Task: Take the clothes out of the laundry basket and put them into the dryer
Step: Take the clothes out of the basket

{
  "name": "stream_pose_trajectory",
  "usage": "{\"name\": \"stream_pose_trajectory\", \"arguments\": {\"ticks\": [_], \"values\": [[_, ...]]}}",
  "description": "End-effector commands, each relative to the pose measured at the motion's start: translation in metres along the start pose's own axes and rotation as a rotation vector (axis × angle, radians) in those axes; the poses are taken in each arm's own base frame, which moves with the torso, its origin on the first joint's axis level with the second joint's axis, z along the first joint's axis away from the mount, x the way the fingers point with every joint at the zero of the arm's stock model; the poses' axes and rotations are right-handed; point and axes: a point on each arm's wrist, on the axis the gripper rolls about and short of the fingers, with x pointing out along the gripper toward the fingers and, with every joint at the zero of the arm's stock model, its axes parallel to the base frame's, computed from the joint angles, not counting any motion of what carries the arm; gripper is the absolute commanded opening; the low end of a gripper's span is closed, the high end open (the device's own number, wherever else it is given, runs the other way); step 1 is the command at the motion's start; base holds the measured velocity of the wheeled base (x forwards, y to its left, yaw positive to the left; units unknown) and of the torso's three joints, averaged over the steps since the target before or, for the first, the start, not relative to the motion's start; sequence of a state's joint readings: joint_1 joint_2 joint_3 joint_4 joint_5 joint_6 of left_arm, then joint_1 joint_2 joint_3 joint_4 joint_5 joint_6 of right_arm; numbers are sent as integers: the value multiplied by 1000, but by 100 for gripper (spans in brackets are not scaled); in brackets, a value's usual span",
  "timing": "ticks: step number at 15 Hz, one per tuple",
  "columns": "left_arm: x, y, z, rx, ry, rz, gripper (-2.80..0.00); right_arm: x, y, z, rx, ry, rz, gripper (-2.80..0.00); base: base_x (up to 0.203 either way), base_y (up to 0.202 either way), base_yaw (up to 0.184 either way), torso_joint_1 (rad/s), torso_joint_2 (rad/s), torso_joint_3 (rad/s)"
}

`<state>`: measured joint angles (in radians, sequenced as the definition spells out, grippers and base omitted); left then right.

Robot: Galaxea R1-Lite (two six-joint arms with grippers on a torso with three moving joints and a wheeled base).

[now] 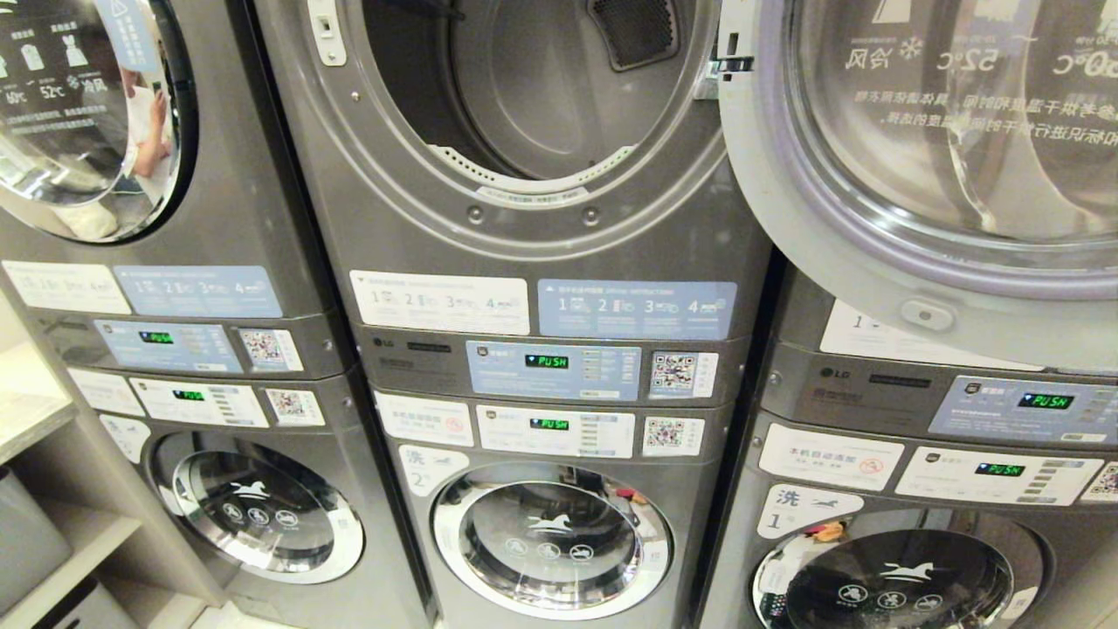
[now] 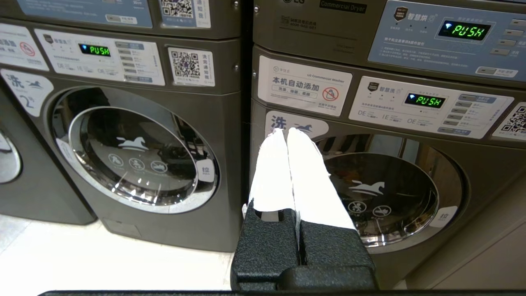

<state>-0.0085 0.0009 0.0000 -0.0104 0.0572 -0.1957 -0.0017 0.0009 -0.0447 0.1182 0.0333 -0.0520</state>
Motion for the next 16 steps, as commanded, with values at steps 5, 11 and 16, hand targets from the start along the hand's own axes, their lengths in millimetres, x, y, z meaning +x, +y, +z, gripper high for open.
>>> {"name": "stream_pose_trajectory", "arguments": {"ticks": [5, 11, 16], "values": [[1, 1, -5, 0, 17, 4, -280, 0, 0, 0, -16, 1, 2, -280, 0, 0, 0, -49, 120, 60], [1, 1, -5, -13, 16, 7, -280, 0, 0, 0, -47, 1, 10, -280, 0, 0, 0, -53, 124, 62], [1, 1, -5, -13, 16, 8, -280, 0, 0, -1, -71, 1, 19, -280, 0, 0, 0, -57, 136, 67]]}}
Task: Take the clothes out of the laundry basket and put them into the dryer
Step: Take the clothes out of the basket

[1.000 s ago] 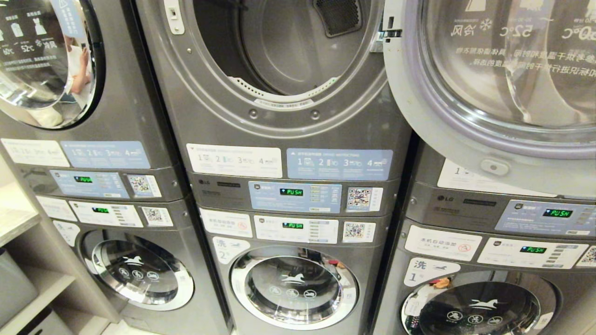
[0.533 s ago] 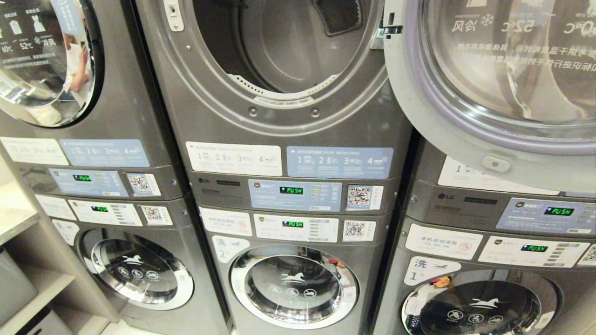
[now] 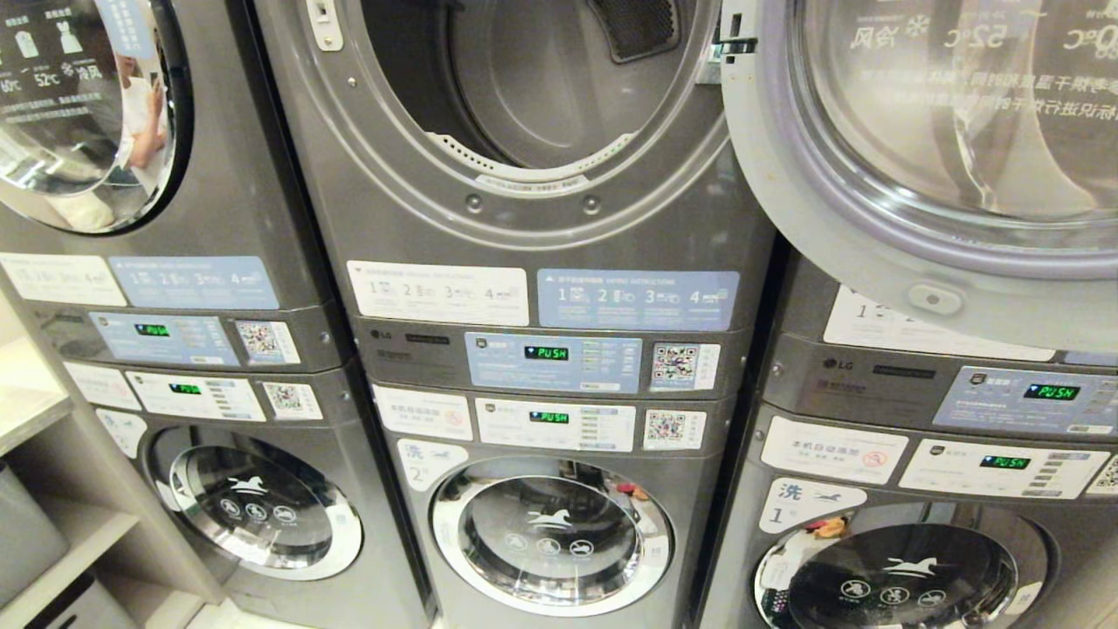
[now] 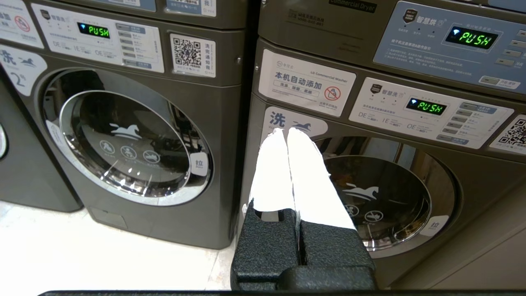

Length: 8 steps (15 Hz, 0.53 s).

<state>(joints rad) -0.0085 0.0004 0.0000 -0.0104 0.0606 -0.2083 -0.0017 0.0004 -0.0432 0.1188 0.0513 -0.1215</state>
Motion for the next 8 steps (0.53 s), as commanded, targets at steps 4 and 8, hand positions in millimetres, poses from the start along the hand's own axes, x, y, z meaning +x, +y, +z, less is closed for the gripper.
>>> {"name": "stream_pose_trajectory", "arguments": {"ticks": [4, 8], "values": [[1, 1, -5, 0, 16, 3, -280, 0, 0, 0, -1, 1, 1, -280, 0, 0, 0, -52, 122, 64], [1, 1, -5, 4, 18, 2, -280, 0, 0, 0, 2, 1, 0, -280, 0, 0, 0, -60, 136, 78]]}}
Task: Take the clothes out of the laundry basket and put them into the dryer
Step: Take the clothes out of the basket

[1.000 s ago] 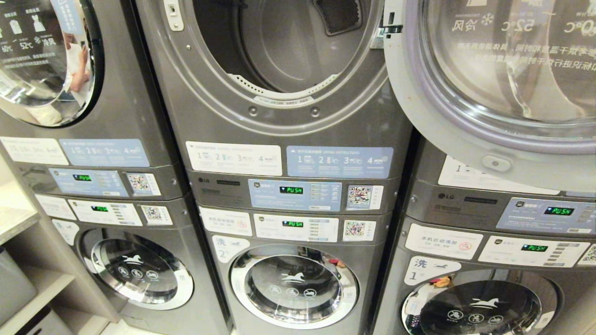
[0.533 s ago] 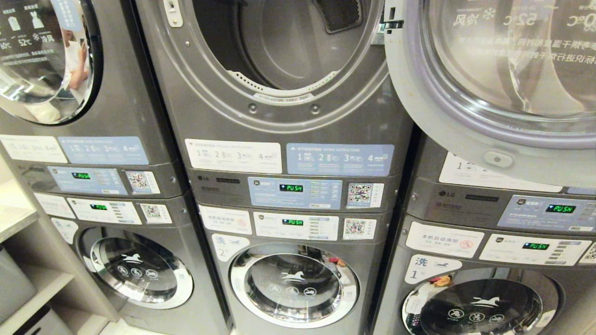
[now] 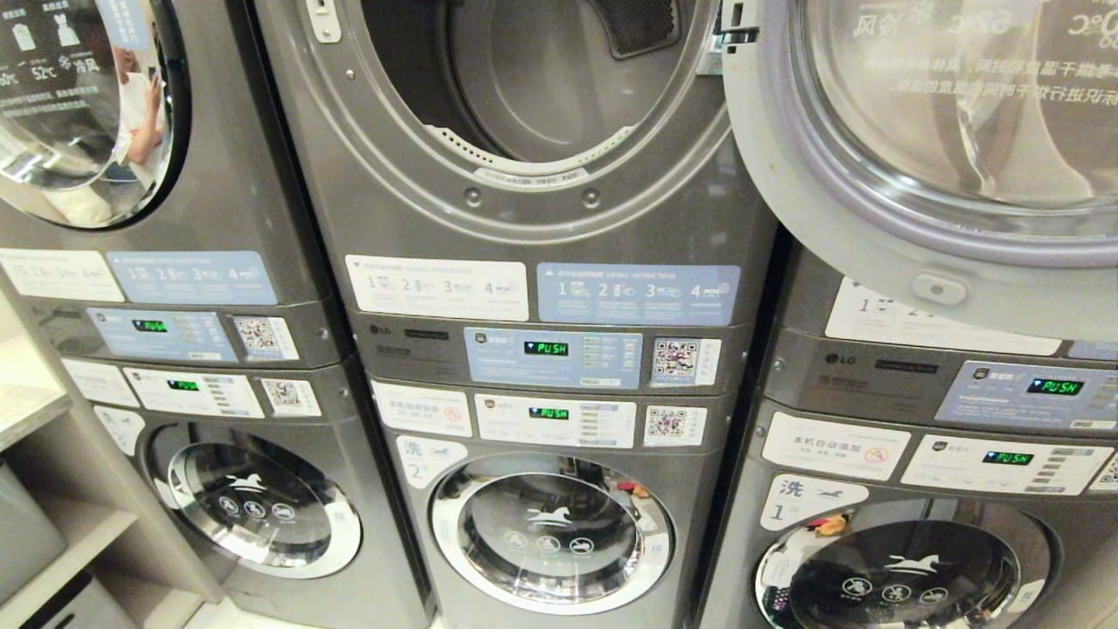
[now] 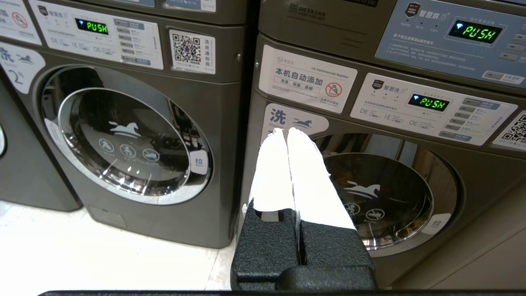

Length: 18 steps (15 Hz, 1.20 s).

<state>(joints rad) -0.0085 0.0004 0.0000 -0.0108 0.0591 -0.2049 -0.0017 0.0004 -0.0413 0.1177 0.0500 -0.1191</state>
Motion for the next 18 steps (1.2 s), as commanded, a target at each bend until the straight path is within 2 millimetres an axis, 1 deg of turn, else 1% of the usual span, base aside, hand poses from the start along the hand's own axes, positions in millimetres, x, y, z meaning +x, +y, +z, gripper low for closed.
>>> {"name": "stream_pose_trajectory", "arguments": {"ticks": [1, 6, 9, 18], "values": [[1, 1, -5, -1, 19, 5, -280, 0, 0, 0, 0, 0, 1, -280, 0, 0, 0, -66, 159, 76], [2, 1, -6, 0, 4, 4, -280, 1, 0, 0, -3, -8, -6, -280, 0, 0, 0, -59, 137, 74], [2, 1, -5, -4, 2, 5, -280, 4, 0, 1, -9, -75, -12, -280, 0, 0, 0, -64, 152, 82], [2, 1, -5, -4, 0, 5, -280, 4, 0, 1, -9, -76, -10, -280, 0, 0, 0, -77, 174, 93]]}}
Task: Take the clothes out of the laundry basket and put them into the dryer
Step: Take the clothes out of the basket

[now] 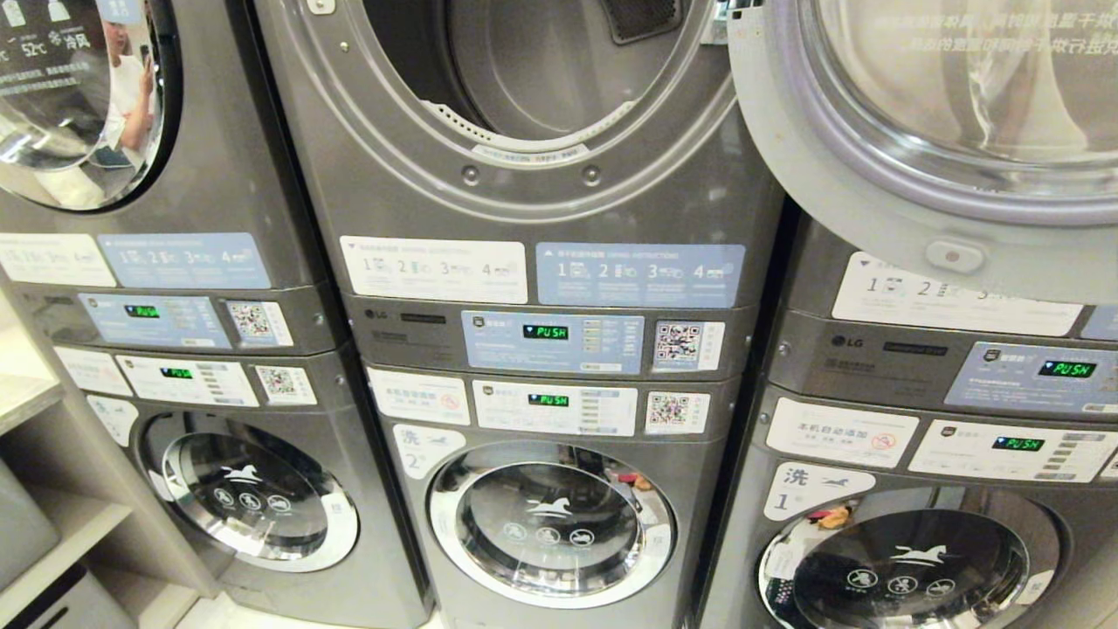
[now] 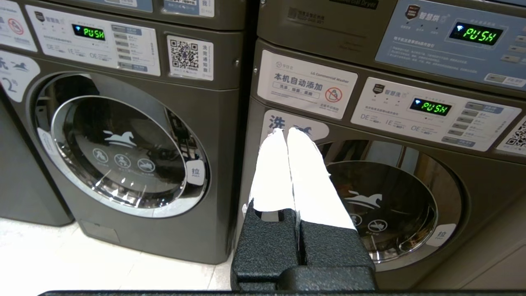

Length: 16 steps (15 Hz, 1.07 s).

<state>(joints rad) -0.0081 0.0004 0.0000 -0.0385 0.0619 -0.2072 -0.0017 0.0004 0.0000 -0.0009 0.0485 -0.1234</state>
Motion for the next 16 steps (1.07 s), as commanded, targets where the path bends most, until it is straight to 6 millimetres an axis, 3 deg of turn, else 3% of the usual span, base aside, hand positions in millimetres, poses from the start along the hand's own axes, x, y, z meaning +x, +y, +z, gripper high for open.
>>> {"name": "stream_pose_trajectory", "arguments": {"ticks": [1, 16], "values": [[2, 2, -8, 0, 28, 6, -280, 0, 0, 0, -1, 0, 1, -280, 0, 0, 0, -99, 231, 117], [2, 2, -8, 0, 28, 7, -280, 0, 0, 0, 1, 0, 2, -280, 0, 0, 0, -132, 290, 157]]}}
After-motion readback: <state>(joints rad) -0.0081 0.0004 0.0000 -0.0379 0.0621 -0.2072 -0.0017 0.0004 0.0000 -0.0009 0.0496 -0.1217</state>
